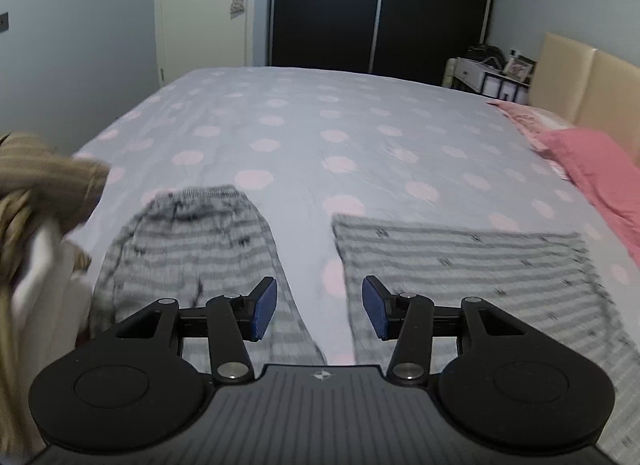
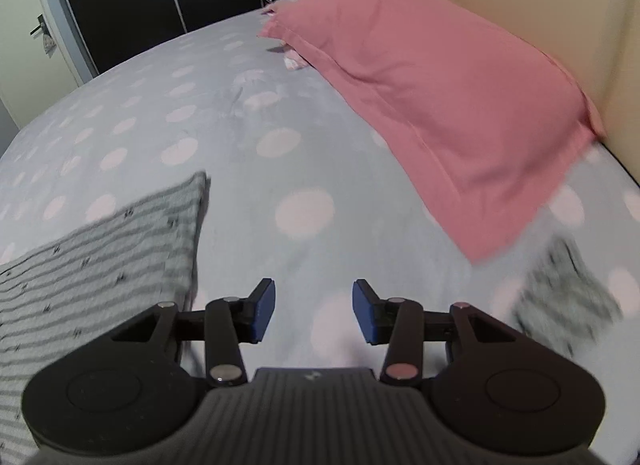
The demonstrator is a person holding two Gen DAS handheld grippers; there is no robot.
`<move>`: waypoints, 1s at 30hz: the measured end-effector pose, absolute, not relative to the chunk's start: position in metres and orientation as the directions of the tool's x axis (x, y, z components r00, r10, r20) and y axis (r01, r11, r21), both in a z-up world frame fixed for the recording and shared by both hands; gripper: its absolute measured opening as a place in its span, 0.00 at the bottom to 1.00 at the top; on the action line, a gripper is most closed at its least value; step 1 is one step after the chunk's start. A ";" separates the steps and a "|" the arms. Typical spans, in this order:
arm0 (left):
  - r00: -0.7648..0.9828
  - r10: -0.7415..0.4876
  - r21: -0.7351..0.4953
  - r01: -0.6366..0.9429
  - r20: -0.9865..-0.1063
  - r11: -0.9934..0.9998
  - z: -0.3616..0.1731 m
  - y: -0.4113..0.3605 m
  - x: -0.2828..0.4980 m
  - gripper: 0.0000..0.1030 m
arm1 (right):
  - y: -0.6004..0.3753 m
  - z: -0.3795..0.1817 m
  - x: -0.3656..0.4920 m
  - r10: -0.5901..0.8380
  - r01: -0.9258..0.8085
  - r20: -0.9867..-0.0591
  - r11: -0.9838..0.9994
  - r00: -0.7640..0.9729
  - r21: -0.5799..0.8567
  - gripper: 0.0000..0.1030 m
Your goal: Fold clothes
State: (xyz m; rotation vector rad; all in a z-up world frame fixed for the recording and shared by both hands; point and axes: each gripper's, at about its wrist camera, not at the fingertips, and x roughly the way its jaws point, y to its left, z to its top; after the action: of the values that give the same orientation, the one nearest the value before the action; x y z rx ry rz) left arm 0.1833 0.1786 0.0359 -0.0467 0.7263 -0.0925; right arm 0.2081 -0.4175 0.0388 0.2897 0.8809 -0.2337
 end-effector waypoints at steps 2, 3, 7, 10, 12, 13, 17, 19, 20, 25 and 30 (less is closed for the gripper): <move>0.733 -0.139 -0.096 0.100 -0.666 0.990 0.038 0.178 0.158 0.44 | -0.411 0.038 0.181 -0.058 0.328 -0.800 0.928 0.597 0.177 0.42; 0.725 -0.157 -0.105 0.117 -0.670 0.988 0.037 0.178 0.146 0.44 | -0.406 0.036 0.169 -0.045 0.334 -0.814 0.924 0.580 0.188 0.40; 0.682 -0.191 -0.116 0.154 -0.706 0.981 0.025 0.174 0.105 0.44 | -0.383 0.022 0.119 0.040 0.326 -0.852 0.914 0.522 0.243 0.35; 0.650 -0.194 -0.118 0.160 -0.735 0.980 0.016 0.171 0.084 0.44 | -0.367 0.006 0.085 0.097 0.311 -0.871 0.910 0.482 0.274 0.22; 0.645 -0.207 -0.125 0.171 -0.736 0.977 0.013 0.171 0.071 0.44 | -0.359 -0.005 0.070 0.137 0.305 -0.878 0.904 0.459 0.301 0.22; 0.645 -0.212 -0.131 0.172 -0.734 0.976 0.012 0.171 0.066 0.44 | -0.355 -0.010 0.063 0.157 0.302 -0.880 0.900 0.448 0.314 0.22; 0.637 -0.227 -0.154 0.169 -0.736 0.973 0.002 0.169 0.047 0.44 | -0.339 -0.032 0.051 0.152 0.284 -0.902 0.916 0.405 0.282 0.22; 0.626 -0.234 -0.162 0.170 -0.744 0.972 -0.005 0.168 0.040 0.44 | -0.336 -0.044 0.050 0.145 0.289 -0.913 0.919 0.380 0.266 0.22; 0.620 -0.237 -0.167 0.170 -0.748 0.971 -0.009 0.167 0.037 0.45 | -0.335 -0.049 0.052 0.147 0.290 -0.916 0.919 0.372 0.266 0.23; 0.594 -0.237 -0.160 0.180 -0.769 0.971 -0.025 0.158 0.027 0.45 | -0.331 -0.063 0.064 0.148 0.285 -0.927 0.924 0.345 0.253 0.28; 0.582 -0.226 -0.137 0.194 -0.781 0.971 -0.032 0.153 0.026 0.45 | -0.324 -0.073 0.066 0.114 0.278 -0.947 0.939 0.301 0.201 0.01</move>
State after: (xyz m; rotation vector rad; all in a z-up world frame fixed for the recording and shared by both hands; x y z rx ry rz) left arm 0.0260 0.1534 -0.0316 -0.0380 0.9177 -0.2456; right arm 0.0665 -0.3243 -0.0733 0.3581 1.2679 -0.1116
